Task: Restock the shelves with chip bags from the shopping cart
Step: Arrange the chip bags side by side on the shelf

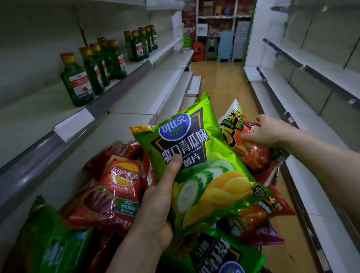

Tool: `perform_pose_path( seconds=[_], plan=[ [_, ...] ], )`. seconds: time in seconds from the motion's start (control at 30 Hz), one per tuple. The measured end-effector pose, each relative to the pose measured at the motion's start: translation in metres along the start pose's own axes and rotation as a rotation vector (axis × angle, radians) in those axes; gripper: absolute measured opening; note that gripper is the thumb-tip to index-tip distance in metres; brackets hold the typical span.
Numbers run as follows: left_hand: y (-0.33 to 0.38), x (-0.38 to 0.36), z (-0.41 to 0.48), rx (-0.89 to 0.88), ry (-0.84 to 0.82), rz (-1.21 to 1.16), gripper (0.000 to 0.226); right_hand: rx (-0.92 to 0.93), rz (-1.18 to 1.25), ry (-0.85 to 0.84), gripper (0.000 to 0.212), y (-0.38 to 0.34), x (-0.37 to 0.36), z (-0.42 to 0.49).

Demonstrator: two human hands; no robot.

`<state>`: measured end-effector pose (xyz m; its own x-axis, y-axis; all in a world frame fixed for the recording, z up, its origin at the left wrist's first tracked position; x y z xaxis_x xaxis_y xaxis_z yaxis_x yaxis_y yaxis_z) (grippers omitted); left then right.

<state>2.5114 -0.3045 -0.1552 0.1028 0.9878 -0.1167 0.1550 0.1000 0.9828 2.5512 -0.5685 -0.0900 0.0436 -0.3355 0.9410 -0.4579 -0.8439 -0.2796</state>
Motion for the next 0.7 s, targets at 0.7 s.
perform_pose_path(
  seconds=[0.7],
  plan=[
    [0.031,-0.021,-0.041,0.239,-0.106,-0.362,0.068,0.193,0.151,0.048,0.074,-0.03,0.023,-0.033]
  ],
)
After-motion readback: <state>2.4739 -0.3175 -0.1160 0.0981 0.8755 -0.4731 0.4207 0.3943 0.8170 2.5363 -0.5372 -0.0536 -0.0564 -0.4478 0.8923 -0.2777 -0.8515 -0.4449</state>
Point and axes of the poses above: each hand's wrist, its own z-axis towards the middle knuckle, its own x-axis out of the back of the hand, y = z × x, the point moved 2 cm from there along z, towards the middle knuckle, and after that the axes turned 2 degrees about -x, right-handed, at the moved point
